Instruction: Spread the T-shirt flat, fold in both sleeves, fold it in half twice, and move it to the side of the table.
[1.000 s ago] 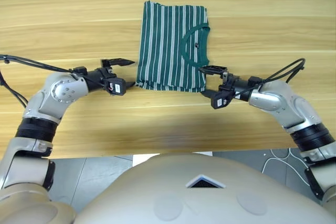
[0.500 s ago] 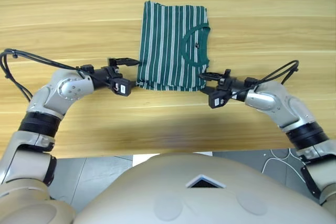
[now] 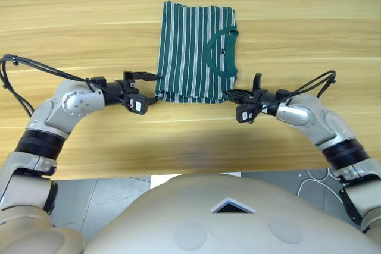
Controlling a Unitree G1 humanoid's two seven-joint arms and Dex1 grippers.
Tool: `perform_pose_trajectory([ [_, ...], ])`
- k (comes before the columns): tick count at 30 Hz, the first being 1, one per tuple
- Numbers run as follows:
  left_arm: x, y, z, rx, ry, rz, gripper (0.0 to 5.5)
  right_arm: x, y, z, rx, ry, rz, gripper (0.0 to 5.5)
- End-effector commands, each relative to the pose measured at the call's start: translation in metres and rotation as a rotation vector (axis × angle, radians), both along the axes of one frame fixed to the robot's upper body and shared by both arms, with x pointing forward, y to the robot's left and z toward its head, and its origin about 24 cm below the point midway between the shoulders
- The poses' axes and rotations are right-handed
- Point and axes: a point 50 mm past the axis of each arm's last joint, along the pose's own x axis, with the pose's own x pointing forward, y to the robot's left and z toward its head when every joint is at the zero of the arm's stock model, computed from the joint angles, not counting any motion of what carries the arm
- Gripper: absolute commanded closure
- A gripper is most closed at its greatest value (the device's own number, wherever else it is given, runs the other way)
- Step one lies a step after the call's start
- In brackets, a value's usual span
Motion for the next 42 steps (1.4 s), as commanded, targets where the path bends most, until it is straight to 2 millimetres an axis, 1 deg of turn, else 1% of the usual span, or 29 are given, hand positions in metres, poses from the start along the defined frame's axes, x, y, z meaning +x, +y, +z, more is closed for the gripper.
perform_pose_trajectory([
  [1,-0.015,0.006,-0.02,0.107,0.113,-0.023,2.69,-0.013,-0.011,-0.023,-0.121,0.101,-0.024,5.41],
  [6,-0.014,0.006,-0.019,0.111,0.102,-0.02,3.47,-0.013,-0.011,-0.022,-0.119,0.101,-0.026,5.41],
  [9,-0.011,0.007,-0.019,0.122,0.094,-0.011,4.1,-0.013,-0.011,-0.022,-0.12,0.1,-0.025,5.41],
  [10,-0.01,0.007,-0.019,0.123,0.09,-0.009,4.2,-0.013,-0.012,-0.022,-0.12,0.1,-0.025,5.41],
  [13,-0.008,0.007,-0.019,0.128,0.08,-0.004,4.88,-0.014,-0.012,-0.022,-0.118,0.1,-0.025,5.41],
  [15,-0.008,0.007,-0.02,0.127,0.083,-0.01,5.22,-0.013,-0.012,-0.021,-0.117,0.099,-0.025,5.41],
  [16,-0.009,0.006,-0.02,0.121,0.087,-0.016,5.29,-0.013,-0.012,-0.021,-0.117,0.099,-0.025,5.41],
  [21,-0.011,0.004,-0.019,0.098,0.093,-0.027,5.35,-0.014,-0.015,-0.017,-0.115,0.094,-0.024,5.41],
  [25,-0.02,-0.002,-0.012,0.025,0.113,-0.069,5.35,-0.018,-0.017,-0.008,-0.082,0.098,-0.011,5.41],
  [29,-0.029,-0.001,0.001,-0.062,0.114,-0.088,5.35,-0.037,-0.019,0.011,0.006,0.137,0.067,5.41],
  [34,-0.047,0.004,0.013,-0.158,0.125,-0.103,5.35,-0.064,-0.023,0.04,0.138,0.146,0.162,5.41],
  [42,-0.074,0.005,0.024,-0.29,0.151,-0.16,5.35,-0.087,-0.034,0.065,0.229,0.119,0.177,5.41],
])
